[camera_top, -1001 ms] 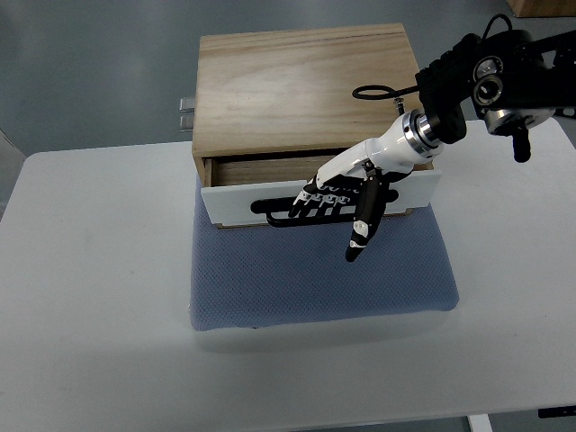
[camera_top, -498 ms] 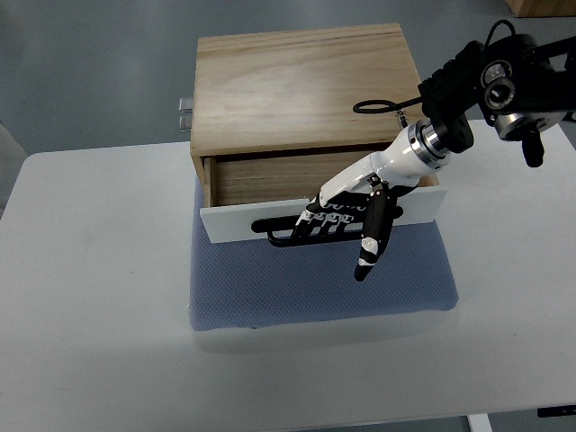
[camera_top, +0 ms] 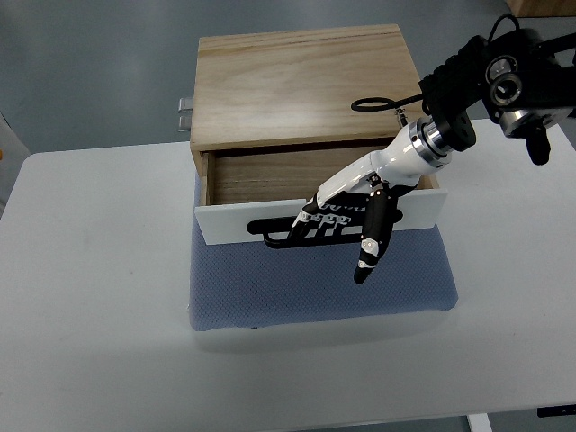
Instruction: Open wood drawer with right hand
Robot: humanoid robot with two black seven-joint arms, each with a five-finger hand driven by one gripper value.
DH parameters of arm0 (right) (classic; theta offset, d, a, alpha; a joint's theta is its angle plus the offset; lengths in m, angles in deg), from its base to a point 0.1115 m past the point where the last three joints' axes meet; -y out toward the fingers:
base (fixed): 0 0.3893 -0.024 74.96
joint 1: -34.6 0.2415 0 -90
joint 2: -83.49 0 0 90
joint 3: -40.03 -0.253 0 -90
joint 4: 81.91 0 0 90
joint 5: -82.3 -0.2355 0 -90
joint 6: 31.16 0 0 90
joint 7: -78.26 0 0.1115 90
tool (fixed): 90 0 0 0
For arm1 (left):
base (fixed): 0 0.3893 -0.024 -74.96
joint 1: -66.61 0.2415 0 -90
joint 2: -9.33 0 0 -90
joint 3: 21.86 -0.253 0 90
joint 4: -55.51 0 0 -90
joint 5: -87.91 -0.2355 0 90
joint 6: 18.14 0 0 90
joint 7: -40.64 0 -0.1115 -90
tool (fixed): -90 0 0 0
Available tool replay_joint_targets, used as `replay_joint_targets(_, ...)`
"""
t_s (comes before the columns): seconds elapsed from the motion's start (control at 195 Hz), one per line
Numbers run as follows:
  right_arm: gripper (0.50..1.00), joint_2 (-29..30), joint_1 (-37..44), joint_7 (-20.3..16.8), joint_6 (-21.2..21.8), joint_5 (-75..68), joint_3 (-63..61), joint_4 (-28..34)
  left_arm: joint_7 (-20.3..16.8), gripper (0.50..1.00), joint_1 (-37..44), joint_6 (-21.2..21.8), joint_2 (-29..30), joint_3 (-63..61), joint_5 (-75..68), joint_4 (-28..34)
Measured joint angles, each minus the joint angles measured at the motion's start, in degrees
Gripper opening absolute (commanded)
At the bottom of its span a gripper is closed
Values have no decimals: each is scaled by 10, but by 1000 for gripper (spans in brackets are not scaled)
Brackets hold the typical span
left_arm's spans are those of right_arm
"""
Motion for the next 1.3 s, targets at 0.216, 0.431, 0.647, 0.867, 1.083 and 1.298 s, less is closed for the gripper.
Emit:
replay_joint_targets(0.216, 942, -4, 0, 2, 0, 0, 0, 19, 0, 1000, 0, 0, 0, 0, 0, 0)
replay_joint_targets(0.431, 942, -3, 0, 3, 0, 0, 0, 20, 0, 1000, 0, 0, 0, 0, 0, 0)
replay_joint_targets(0.647, 942, 0, -2, 3, 0, 1, -1, 17, 0, 1000, 0, 0, 0, 0, 0, 0)
replay_joint_targets(0.867, 942, -3, 0, 1, 0, 3, -1, 16, 0, 1000, 0, 0, 0, 0, 0, 0)
replay_joint_targets(1.083, 942, -3, 10, -2, 0, 4, -1, 17, 0, 1000, 0, 0, 0, 0, 0, 0)
replay_joint_targets(1.298, 942, -4, 18, -3, 0, 5, -1, 17, 0, 1000, 0, 0, 0, 0, 0, 0)
